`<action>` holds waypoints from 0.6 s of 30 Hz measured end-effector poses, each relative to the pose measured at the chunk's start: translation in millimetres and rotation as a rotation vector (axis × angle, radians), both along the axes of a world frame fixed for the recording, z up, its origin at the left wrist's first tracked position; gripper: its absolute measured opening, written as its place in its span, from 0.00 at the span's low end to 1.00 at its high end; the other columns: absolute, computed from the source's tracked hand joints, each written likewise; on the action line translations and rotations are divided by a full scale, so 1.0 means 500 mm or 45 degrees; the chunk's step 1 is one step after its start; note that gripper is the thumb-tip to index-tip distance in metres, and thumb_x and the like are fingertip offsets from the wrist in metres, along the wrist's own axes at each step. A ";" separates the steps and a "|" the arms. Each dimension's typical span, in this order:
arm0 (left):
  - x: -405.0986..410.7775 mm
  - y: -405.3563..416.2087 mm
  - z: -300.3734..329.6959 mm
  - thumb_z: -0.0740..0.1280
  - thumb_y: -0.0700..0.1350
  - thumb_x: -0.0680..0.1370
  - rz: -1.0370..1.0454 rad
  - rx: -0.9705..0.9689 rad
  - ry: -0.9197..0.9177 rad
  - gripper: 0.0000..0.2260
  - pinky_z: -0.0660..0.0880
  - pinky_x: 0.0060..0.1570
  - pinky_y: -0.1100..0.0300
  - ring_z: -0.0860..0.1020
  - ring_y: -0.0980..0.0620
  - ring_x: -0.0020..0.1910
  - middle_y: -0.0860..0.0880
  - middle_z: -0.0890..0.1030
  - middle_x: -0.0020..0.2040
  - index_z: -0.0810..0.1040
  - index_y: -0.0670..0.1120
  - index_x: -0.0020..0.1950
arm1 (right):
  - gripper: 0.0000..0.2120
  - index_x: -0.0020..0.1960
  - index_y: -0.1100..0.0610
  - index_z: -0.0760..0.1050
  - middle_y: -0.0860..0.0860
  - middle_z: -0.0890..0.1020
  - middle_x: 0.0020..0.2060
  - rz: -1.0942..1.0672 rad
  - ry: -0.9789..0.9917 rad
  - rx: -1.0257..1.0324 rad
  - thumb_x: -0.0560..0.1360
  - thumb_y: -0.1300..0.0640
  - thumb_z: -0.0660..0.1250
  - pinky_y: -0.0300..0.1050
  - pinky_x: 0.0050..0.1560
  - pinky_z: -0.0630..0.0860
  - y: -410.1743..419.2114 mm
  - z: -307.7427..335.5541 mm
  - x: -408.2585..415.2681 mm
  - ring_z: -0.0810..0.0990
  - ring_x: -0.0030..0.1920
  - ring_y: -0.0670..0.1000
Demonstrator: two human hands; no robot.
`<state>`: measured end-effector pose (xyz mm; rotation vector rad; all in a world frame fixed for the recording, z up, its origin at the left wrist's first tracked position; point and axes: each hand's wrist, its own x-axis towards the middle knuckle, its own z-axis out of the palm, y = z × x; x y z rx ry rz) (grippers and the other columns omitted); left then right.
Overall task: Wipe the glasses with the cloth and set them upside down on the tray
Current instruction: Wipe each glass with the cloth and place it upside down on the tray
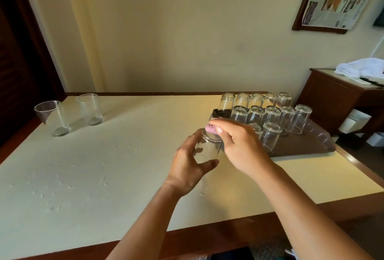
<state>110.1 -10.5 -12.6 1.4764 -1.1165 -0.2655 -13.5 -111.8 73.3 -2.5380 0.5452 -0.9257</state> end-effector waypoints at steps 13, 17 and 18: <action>-0.005 -0.014 0.000 0.81 0.39 0.72 -0.018 -0.055 0.141 0.32 0.75 0.56 0.66 0.77 0.57 0.56 0.67 0.79 0.57 0.73 0.58 0.71 | 0.21 0.70 0.58 0.78 0.51 0.80 0.68 0.103 0.032 -0.138 0.80 0.71 0.63 0.34 0.72 0.66 0.028 -0.019 -0.014 0.77 0.69 0.48; -0.005 -0.006 -0.002 0.81 0.40 0.72 -0.036 -0.033 0.208 0.31 0.78 0.61 0.56 0.78 0.52 0.56 0.56 0.79 0.60 0.75 0.51 0.73 | 0.20 0.70 0.56 0.78 0.50 0.80 0.67 0.059 0.001 -0.117 0.81 0.69 0.63 0.42 0.71 0.73 -0.003 -0.017 -0.033 0.78 0.67 0.48; -0.014 -0.008 -0.001 0.81 0.40 0.72 -0.057 -0.026 0.212 0.31 0.79 0.60 0.56 0.78 0.52 0.55 0.57 0.79 0.60 0.74 0.51 0.73 | 0.20 0.69 0.56 0.78 0.50 0.81 0.67 0.024 -0.011 -0.102 0.81 0.69 0.63 0.44 0.70 0.74 -0.009 -0.012 -0.029 0.79 0.66 0.49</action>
